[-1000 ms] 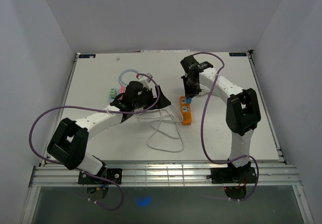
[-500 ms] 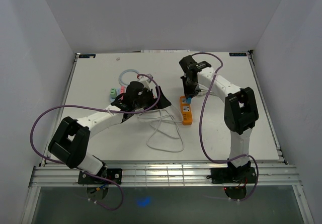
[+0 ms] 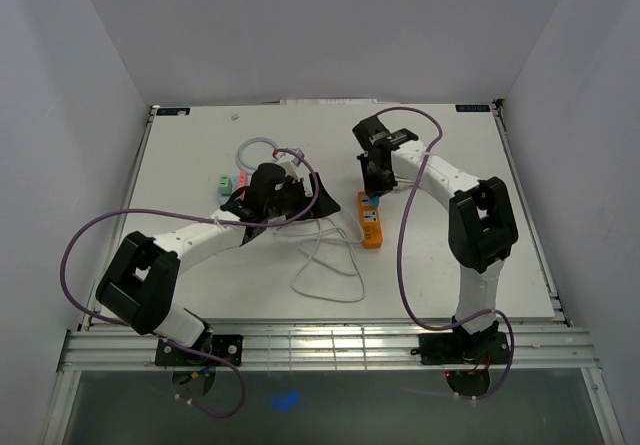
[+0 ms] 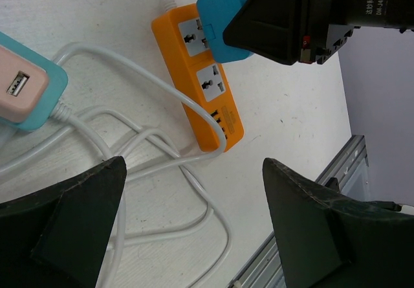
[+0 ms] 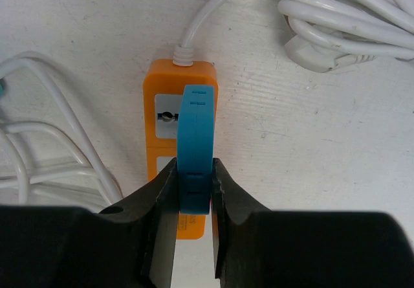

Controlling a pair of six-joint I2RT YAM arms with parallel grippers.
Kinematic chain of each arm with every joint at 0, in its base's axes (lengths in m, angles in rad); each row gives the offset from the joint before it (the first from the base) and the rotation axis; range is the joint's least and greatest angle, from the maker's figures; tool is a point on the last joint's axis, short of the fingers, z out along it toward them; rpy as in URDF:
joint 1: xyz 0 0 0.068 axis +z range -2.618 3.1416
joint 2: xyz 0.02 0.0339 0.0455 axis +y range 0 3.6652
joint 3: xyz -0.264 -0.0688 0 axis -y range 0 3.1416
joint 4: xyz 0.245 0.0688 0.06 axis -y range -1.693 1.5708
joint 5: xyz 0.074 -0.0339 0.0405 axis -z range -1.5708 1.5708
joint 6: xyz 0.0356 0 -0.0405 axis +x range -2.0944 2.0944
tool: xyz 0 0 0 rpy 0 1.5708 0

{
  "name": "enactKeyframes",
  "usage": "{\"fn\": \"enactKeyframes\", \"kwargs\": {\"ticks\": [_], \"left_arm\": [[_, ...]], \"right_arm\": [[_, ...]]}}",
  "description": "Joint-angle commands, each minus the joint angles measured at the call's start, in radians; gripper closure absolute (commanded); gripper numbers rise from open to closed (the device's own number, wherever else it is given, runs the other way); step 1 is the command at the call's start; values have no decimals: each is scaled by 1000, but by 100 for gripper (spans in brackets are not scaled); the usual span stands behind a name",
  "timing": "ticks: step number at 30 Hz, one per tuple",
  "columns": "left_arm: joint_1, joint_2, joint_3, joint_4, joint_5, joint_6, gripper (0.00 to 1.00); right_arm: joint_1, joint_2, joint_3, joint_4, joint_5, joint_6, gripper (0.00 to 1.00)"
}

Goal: Insert the plug

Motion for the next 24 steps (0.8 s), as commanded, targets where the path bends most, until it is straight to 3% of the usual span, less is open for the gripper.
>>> {"fn": "enactKeyframes", "kwargs": {"ticks": [1,20,22,24], "left_arm": [[-7,-10,-18,16,10,1,3],[-9,-10,-17,4,-1,0,3],[-9,-10,-12,-2,-1,1,3],[-9,-10,3,-20,-7,7,3]], "right_arm": [[8,22,-82,23,-4,23,92],[-7,63,-53,5,-85,-14,91],[-7,52,-43,0,-82,-14,83],[-7,43,-18,-9,-76,-17,66]]}}
